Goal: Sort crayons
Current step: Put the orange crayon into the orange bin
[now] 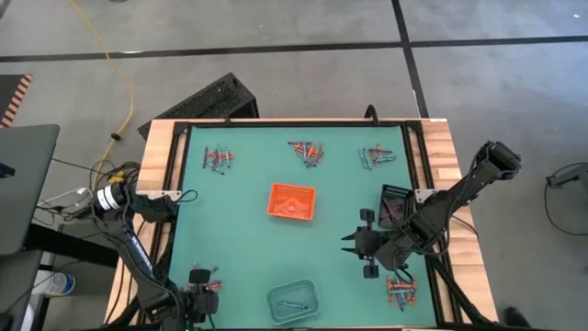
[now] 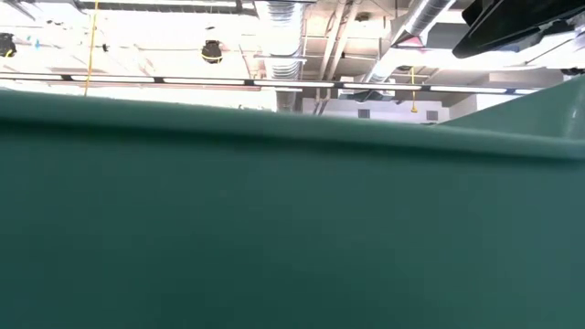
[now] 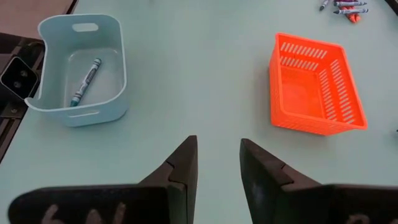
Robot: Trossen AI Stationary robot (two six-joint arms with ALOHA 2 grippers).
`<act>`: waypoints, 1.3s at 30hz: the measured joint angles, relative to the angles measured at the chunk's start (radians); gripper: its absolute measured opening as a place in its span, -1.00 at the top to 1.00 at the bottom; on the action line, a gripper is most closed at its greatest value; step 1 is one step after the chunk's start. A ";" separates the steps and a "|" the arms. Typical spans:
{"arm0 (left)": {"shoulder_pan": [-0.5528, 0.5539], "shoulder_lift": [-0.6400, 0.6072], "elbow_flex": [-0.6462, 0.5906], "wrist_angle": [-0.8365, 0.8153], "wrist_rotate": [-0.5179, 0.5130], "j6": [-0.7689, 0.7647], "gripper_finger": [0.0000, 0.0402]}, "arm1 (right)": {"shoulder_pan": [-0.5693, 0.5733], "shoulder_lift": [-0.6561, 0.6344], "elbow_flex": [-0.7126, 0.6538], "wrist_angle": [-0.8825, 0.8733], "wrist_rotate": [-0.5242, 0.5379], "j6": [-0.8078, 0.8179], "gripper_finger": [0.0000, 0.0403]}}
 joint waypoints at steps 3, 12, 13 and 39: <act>0.000 0.000 0.003 -0.051 0.002 -0.028 0.39 | 0.000 0.000 0.000 0.000 0.000 0.000 0.44; 0.000 0.003 -0.036 -0.025 0.030 -0.062 0.39 | 0.000 0.000 0.000 -0.002 0.000 0.000 0.44; 0.000 0.003 -0.036 -0.026 0.029 -0.062 0.39 | 0.000 0.000 0.000 -0.002 0.000 0.000 0.44; 0.004 0.074 -0.033 0.022 0.080 -0.056 0.39 | 0.000 0.000 0.000 -0.002 0.000 -0.001 0.44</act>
